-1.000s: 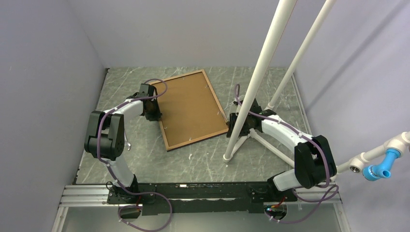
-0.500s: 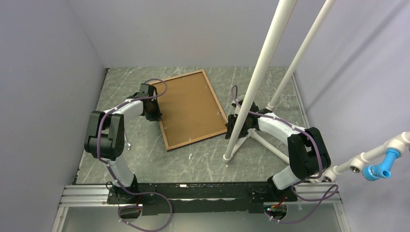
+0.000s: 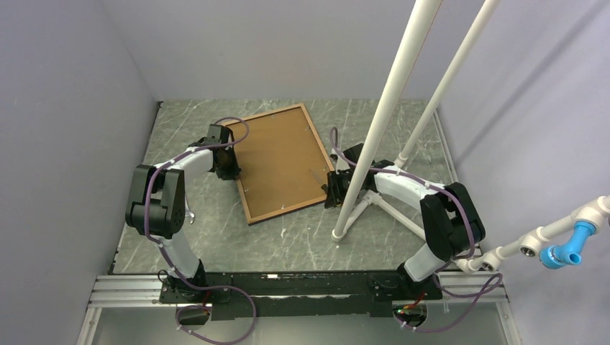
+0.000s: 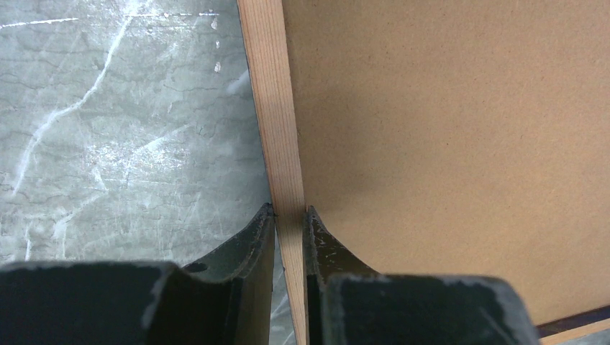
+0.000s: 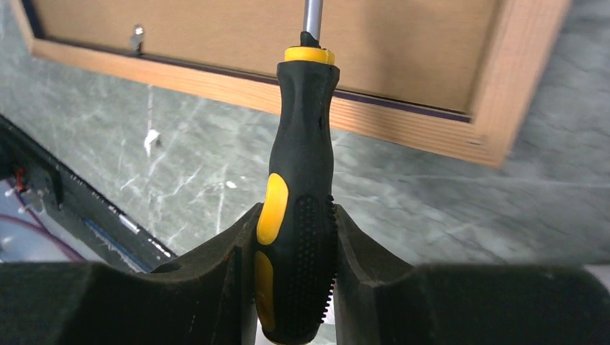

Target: Take the photo out of the frame

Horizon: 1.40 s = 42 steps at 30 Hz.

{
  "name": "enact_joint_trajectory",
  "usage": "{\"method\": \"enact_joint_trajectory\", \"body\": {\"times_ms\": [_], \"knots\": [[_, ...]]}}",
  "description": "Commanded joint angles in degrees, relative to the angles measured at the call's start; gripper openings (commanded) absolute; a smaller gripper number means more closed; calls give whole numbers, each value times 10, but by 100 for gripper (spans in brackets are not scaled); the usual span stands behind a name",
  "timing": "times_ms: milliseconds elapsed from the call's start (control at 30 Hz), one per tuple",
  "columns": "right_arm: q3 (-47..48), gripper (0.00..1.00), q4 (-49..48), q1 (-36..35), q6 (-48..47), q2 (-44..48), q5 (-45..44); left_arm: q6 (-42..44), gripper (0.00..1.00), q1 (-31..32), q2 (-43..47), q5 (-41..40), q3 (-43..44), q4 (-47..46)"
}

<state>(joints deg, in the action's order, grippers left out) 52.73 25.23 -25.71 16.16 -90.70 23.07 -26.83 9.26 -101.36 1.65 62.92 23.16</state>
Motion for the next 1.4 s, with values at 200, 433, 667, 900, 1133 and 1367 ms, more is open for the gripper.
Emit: {"method": "enact_joint_trajectory", "body": {"times_ms": [200, 433, 667, 900, 1133, 1367], "knots": [[37, 0, -16, 3, 13, 60, -53, 5, 1, 5, -9, -1, 2, 31], [63, 0, 13, 15, 5, 62, -72, -7, 38, -14, 28, 43, -10, 37], [52, 0, 3, 15, 4, 77, -53, -4, 74, -55, 148, 108, -44, 27], [93, 0, -12, 16, 25, 27, -30, -6, 86, -81, 143, 166, 18, 53], [157, 0, -22, 17, 43, -45, -18, -3, 78, -91, -16, 158, 143, 107], [206, 0, -26, 27, 46, -103, -14, 8, 71, -91, -96, 140, 178, 98]]}}
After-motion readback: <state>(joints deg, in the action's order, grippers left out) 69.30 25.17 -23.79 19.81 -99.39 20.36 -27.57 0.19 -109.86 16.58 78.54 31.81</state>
